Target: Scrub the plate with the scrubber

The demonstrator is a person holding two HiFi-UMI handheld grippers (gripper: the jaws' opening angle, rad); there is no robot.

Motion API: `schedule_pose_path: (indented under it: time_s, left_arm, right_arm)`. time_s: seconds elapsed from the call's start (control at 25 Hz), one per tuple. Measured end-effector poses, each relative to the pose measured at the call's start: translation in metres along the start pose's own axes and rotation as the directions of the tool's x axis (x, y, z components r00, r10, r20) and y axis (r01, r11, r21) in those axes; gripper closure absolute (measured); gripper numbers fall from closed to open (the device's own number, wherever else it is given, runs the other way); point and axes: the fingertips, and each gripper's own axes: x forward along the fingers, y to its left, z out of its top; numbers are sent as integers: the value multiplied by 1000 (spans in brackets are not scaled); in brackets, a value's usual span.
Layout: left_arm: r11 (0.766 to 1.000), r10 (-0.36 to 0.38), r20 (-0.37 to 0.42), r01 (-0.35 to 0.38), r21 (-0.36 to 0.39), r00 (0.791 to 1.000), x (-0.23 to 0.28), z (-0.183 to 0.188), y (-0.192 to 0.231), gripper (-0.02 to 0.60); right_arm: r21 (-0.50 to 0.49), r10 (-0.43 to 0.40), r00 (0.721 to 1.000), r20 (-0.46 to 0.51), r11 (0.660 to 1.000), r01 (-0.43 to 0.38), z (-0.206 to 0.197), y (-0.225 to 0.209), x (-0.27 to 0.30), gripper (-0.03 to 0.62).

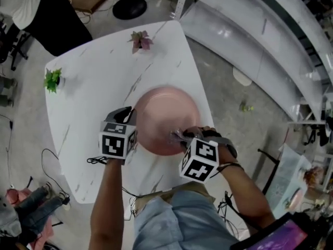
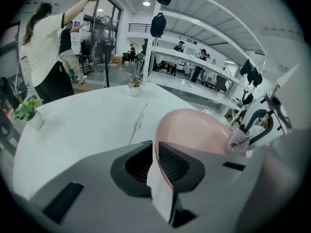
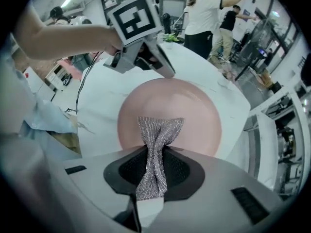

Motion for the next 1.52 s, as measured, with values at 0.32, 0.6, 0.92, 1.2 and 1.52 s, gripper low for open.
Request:
schedule_pose_path:
  time_s: [0.32, 0.6, 0.92, 1.2, 1.52]
  left_arm:
    - [993, 104, 349, -115, 11, 931, -135, 82, -17, 561]
    - [966, 212, 701, -253, -46, 681, -282, 172, -50, 563]
    - [954, 190, 846, -299, -38, 498, -346, 188, -81, 574]
    - [957, 181, 846, -288, -34, 502, -349, 185, -86, 574]
    - [959, 171, 846, -283, -25, 504, -350, 186, -87, 574]
  right_arm:
    - [356, -347, 861, 372, 910, 213, 39, -67, -130, 494]
    - [552, -615, 399, 680, 788, 273, 121, -72, -283, 485]
    - [611, -652, 158, 742, 754, 242, 147, -48, -349, 479]
    - [592, -640, 158, 752, 761, 264, 154, -38, -345, 493]
    - [603, -646, 138, 751, 755, 257, 157, -35, -347, 493]
